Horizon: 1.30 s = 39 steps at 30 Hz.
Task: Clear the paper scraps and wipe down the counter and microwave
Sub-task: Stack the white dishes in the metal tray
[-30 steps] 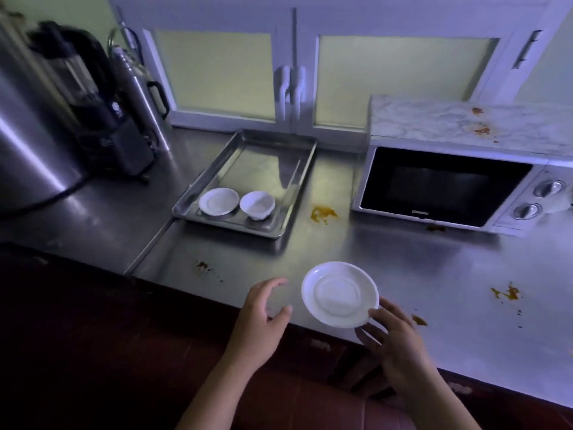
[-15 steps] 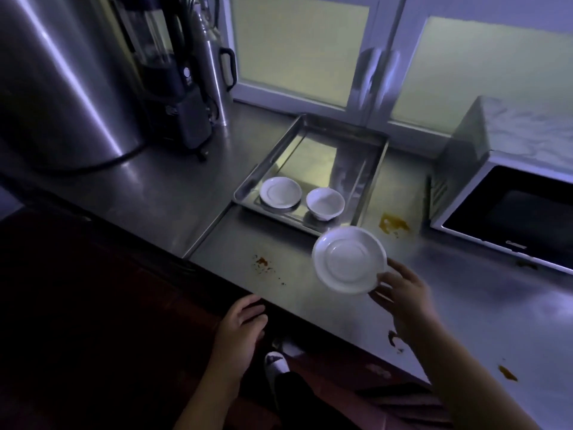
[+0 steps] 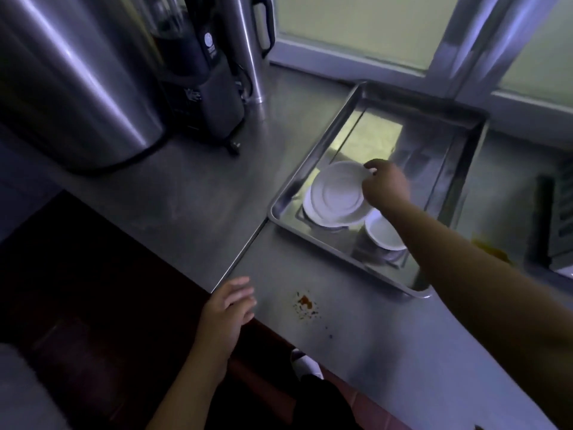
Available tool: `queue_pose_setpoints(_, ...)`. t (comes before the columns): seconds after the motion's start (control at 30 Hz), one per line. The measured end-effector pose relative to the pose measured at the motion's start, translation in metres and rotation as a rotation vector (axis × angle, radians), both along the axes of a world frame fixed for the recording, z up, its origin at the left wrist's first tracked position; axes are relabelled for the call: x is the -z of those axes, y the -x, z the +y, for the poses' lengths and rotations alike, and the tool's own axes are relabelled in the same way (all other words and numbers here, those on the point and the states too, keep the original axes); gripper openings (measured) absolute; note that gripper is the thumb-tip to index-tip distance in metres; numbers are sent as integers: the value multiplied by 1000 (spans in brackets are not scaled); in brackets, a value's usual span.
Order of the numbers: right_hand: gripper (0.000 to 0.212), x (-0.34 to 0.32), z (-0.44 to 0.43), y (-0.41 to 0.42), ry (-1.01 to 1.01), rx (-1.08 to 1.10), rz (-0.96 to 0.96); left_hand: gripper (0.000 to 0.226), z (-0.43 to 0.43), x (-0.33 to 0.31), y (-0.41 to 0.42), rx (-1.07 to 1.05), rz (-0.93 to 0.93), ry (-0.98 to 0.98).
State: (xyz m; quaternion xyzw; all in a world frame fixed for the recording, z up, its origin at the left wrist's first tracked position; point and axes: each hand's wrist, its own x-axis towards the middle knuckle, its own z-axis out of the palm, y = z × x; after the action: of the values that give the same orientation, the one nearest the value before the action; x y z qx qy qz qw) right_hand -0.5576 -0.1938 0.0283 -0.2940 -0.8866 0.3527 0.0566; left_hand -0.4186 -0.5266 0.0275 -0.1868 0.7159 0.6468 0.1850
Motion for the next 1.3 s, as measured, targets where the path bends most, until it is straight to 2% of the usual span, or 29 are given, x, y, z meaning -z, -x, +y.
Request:
queue_pose_setpoints(0.17,39,36,11,65,-150,-187,-211,26,0,15,4,-54,-117,-15)
queue_pose_setpoints(0.3,38,61,9,85,-138,-241,-342,20,-8,22,23,-113,-145,6)
queue_pose_setpoints(0.43,58,73,-6,85,-124,-355,-407,19,-6,28,38,-150,-172,-8)
queue_pose_setpoints(0.57,113,76,-24,74,-167,-496,-496,17,-4,34,45,-162,-191,-11)
queue_pose_setpoints(0.63,128,81,-33,65,-220,-604,-533,17,-3,37,49,-156,-199,-14)
queue_pose_setpoints(0.77,134,95,-40,54,-361,-659,-553,17,1,43,55,-159,-212,-22)
queue_pose_setpoints(0.9,134,100,-37,53,-346,-647,-497,17,4,42,53,-134,-208,-22)
queue_pose_setpoints(1.0,136,93,-39,50,-307,-663,-522,19,5,39,51,-89,-191,-12)
queue_pose_setpoints(1.07,133,79,-41,45,-243,-622,-512,19,5,34,51,-56,-164,-7)
queue_pose_setpoints(1.13,118,57,-47,31,-135,-504,-400,19,5,27,49,-23,-131,-19)
queue_pose_setpoints(1.23,78,21,-61,-16,107,-269,-38,21,5,15,42,35,-90,-54)
queue_pose_setpoints(1.3,57,0,-71,-69,222,-128,134,21,8,8,33,74,-68,-99)
